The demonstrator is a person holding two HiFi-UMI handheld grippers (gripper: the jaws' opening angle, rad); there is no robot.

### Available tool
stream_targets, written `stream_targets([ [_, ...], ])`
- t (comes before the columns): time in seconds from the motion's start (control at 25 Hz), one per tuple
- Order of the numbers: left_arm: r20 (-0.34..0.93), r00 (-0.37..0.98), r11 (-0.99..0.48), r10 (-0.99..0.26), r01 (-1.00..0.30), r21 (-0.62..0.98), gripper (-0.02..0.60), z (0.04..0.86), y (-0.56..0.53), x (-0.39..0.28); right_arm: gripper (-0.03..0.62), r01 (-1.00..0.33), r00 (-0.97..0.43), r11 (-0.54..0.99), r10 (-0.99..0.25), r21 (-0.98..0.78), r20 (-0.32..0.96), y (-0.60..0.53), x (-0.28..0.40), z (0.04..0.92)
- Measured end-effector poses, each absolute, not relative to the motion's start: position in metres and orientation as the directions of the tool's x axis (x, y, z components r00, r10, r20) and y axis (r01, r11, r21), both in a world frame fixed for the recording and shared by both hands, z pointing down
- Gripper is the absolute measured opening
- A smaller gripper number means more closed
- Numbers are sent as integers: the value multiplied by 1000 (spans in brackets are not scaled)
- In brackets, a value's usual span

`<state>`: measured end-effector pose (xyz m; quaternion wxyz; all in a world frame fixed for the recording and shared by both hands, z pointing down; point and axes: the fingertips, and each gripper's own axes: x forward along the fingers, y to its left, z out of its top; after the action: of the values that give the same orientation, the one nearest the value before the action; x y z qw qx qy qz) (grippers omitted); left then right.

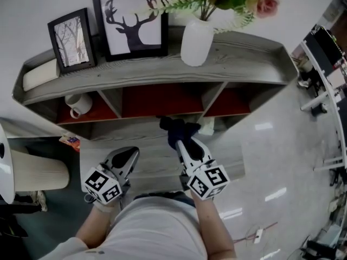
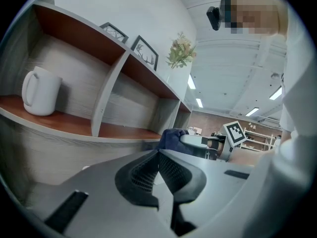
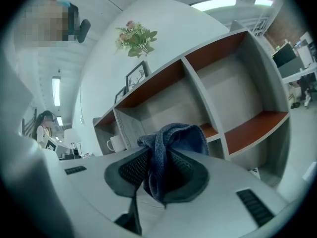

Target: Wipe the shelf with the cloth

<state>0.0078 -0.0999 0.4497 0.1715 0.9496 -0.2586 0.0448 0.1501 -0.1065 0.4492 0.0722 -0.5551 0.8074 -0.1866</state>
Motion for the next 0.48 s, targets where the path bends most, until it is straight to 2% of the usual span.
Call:
stream_targets([
  [0.48, 187, 856, -800, -481, -516, 304, 15, 453, -100, 9, 78, -928, -328, 274, -923, -252, 203, -106, 150, 467],
])
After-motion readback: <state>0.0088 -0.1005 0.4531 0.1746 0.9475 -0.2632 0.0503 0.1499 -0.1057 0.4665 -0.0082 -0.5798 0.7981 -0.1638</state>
